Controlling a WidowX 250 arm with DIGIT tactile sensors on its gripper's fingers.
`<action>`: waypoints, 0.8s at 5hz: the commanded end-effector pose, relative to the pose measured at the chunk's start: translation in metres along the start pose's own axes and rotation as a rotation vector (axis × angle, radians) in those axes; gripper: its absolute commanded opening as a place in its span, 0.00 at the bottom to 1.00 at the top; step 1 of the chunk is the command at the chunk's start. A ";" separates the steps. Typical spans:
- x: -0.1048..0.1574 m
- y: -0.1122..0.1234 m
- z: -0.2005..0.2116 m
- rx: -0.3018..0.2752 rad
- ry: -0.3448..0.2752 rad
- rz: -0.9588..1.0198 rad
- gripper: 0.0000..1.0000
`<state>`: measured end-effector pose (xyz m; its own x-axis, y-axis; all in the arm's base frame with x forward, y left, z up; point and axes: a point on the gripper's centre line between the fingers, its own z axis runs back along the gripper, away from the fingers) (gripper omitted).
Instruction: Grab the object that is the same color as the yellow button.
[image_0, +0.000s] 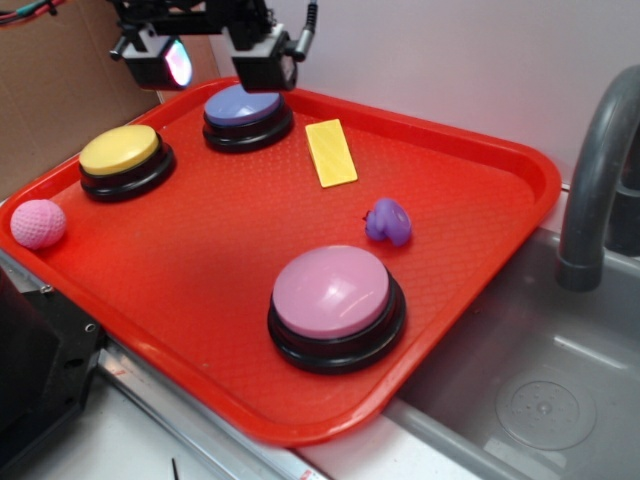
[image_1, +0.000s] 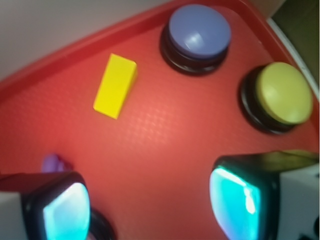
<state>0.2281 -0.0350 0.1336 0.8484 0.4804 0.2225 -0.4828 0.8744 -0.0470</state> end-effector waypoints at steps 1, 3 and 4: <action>0.030 -0.005 -0.020 -0.075 -0.010 0.261 1.00; 0.048 -0.002 -0.036 0.003 -0.079 0.296 1.00; 0.060 -0.010 -0.049 0.011 -0.105 0.249 1.00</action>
<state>0.2830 -0.0125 0.0814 0.6819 0.6811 0.2665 -0.6937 0.7178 -0.0596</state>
